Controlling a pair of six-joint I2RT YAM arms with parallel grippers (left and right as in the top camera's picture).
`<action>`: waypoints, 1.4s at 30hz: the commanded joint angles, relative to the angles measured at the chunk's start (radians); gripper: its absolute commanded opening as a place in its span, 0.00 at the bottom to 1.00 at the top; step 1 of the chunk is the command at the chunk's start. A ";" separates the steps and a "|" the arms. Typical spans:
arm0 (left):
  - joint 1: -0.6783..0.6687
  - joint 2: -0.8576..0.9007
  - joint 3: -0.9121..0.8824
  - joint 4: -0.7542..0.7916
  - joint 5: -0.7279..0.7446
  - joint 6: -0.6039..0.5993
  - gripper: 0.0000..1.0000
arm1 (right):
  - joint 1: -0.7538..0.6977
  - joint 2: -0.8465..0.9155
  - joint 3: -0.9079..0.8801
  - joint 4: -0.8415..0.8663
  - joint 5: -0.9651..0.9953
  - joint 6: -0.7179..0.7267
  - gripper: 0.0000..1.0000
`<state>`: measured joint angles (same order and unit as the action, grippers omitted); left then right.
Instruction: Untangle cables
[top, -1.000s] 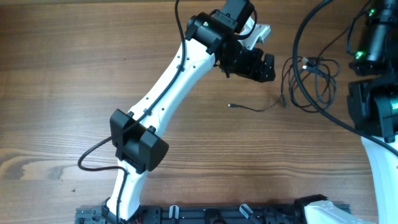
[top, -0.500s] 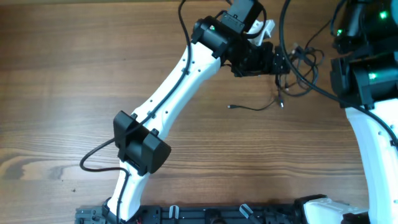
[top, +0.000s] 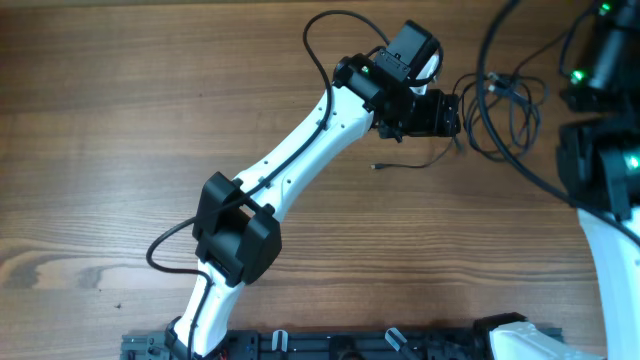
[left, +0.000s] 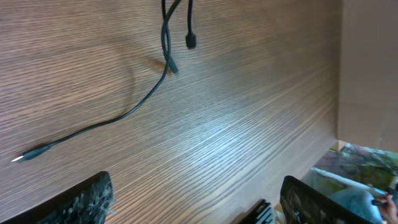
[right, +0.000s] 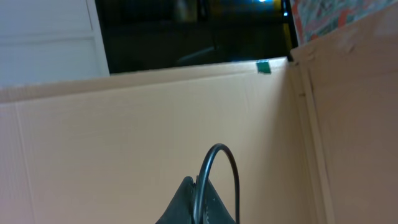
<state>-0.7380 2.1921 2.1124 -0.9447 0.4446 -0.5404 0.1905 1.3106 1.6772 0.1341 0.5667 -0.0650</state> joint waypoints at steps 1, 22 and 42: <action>0.012 -0.008 -0.004 0.054 0.171 -0.022 0.86 | -0.006 -0.013 0.013 -0.031 -0.001 0.013 0.04; -0.001 -0.051 -0.018 -0.032 0.111 -0.014 0.96 | -0.028 0.100 0.013 -0.045 -0.005 0.093 0.04; 0.002 0.105 -0.021 0.066 -0.047 0.028 0.04 | -0.028 -0.102 0.013 -0.285 -0.005 0.150 0.04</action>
<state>-0.7807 2.2848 2.0975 -0.8719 0.4240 -0.5591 0.1635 1.2728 1.6779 -0.1226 0.5659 0.0315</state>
